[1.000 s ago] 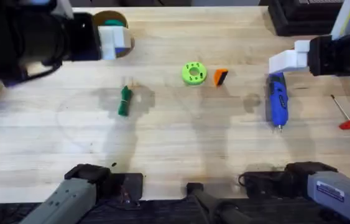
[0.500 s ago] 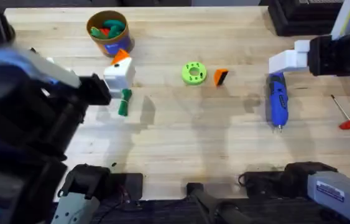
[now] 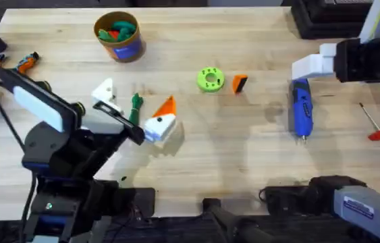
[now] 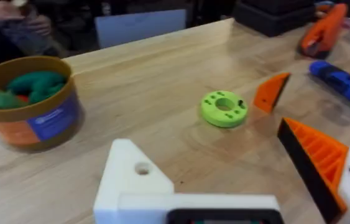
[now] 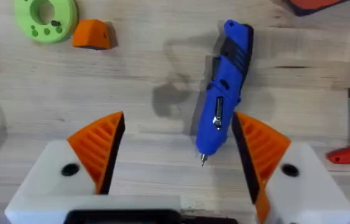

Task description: Pick up the gripper from the table and insert it into the empty holder that is missing its gripper. Then pick up a screw, insert it into the mounting hole, and use the screwdriver to tighten it. Finally, clean up the table by picking up the vegetable and placing it into the bucket.

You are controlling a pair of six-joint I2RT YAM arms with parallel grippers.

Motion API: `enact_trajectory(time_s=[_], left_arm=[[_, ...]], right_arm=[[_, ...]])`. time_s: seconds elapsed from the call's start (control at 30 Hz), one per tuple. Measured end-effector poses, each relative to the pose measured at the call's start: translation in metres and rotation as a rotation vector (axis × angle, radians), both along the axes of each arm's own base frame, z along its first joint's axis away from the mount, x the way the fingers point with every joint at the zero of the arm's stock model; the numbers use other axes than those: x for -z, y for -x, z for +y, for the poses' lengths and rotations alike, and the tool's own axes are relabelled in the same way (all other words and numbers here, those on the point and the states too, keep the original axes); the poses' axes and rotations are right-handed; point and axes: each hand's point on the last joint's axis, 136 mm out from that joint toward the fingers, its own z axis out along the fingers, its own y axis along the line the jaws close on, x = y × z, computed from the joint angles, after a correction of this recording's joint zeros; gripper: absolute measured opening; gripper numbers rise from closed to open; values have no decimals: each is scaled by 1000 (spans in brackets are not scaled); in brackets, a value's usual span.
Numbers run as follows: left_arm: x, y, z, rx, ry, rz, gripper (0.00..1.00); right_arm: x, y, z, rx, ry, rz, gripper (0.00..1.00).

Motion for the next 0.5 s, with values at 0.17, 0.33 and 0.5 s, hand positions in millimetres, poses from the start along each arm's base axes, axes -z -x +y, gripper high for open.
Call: enact_trajectory(time_s=[0.17, 0.33, 0.5], left_arm=[[10, 9, -12, 87, -9, -6, 987], [14, 14, -15, 120, -10, -35, 987], [3, 19, -17, 148, -7, -102, 986]], right_arm=[[0, 0, 0, 0, 0, 0, 991], [0, 0, 0, 0, 0, 0, 991], [0, 0, 0, 0, 0, 0, 990]])
